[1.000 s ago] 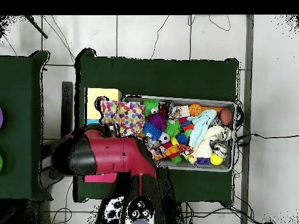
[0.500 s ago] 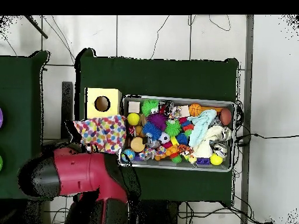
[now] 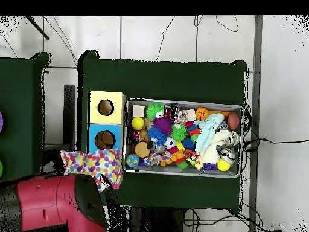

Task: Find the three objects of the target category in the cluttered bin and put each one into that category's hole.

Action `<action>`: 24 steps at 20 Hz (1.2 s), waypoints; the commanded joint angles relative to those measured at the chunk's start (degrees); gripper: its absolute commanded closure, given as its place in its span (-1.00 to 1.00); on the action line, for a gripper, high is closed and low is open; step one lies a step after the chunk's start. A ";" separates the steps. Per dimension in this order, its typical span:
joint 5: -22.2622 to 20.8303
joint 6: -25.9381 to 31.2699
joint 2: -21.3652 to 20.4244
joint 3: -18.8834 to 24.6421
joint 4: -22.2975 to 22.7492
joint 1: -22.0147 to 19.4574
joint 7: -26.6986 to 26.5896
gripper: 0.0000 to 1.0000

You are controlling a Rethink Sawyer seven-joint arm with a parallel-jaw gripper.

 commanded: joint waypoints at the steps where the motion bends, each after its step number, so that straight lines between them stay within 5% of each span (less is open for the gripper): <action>1: 2.93 5.31 -0.80 0.38 -4.37 -1.34 16.17 1.00; 11: 5.57 -11.62 9.74 3.92 -7.09 -3.41 15.81 1.00; 24: 7.59 -6.39 10.87 3.67 -16.14 -4.24 12.86 1.00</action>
